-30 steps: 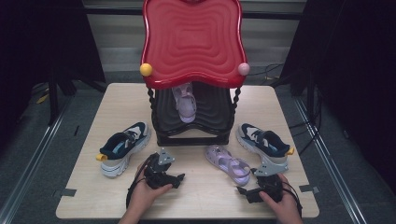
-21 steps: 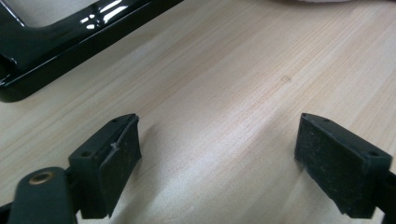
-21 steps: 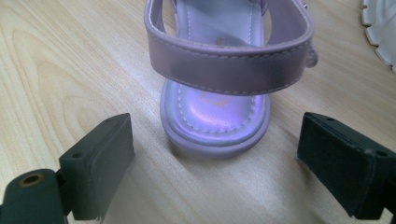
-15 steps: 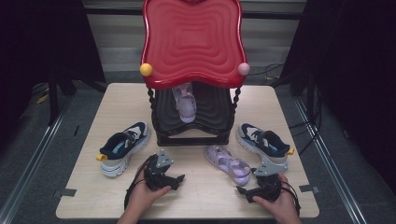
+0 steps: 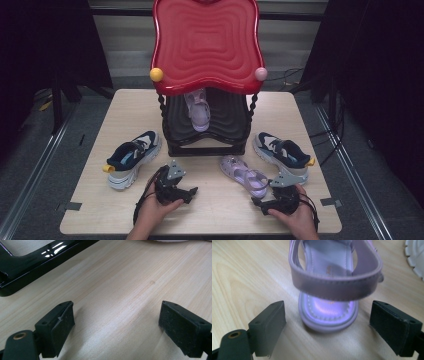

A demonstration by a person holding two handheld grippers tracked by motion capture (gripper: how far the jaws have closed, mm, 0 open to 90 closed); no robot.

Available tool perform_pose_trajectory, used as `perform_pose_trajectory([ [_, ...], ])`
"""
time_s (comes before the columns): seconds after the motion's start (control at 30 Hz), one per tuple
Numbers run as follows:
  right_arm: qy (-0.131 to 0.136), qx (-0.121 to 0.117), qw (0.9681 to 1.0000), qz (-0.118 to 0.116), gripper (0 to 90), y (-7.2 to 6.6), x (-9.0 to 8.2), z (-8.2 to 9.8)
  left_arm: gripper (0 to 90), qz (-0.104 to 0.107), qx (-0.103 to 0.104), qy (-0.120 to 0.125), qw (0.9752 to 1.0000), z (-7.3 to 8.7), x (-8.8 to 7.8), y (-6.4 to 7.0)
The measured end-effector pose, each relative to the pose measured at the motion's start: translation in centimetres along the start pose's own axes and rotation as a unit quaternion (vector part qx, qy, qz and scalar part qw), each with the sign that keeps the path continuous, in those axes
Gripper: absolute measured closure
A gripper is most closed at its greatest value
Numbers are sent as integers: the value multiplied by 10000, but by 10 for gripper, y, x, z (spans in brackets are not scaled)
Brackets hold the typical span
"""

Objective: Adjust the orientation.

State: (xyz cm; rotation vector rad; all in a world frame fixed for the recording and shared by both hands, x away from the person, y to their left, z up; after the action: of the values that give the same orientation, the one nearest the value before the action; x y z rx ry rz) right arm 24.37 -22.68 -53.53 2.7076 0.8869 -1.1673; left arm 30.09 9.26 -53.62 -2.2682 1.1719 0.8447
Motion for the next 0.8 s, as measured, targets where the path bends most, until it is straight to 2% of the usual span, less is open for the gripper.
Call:
perform_pose_trajectory([
  [0.17,70,-22,10000,28,145,0,1,-7,125,1,-1,0,10000,0,0,0],
  [0.23,103,19,9999,47,153,1,2,-8,125,0,-2,0,10000,0,0,0],
  [0.3,105,97,9999,-36,161,1,4,-11,125,0,0,-1,10000,0,0,0],
  [0.5,149,-38,9999,36,198,-1,11,-16,125,1,0,0,10000,0,0,0],
  [0.8,148,-47,9999,62,222,-1,16,-15,125,0,-3,2,10000,0,0,0],
])
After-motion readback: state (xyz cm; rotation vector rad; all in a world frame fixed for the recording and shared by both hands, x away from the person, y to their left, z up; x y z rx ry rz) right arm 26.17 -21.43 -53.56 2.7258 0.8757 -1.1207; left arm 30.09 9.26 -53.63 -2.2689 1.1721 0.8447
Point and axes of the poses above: each handheld gripper's, and its own axes: x roughly forward along the jaws, z roughly out of its underside, y roughly to its right, the point moved 4 cm from there along x, roughly forward along the jaws, and after that the axes turned 10 degrees about x, right-handed, at the moved point
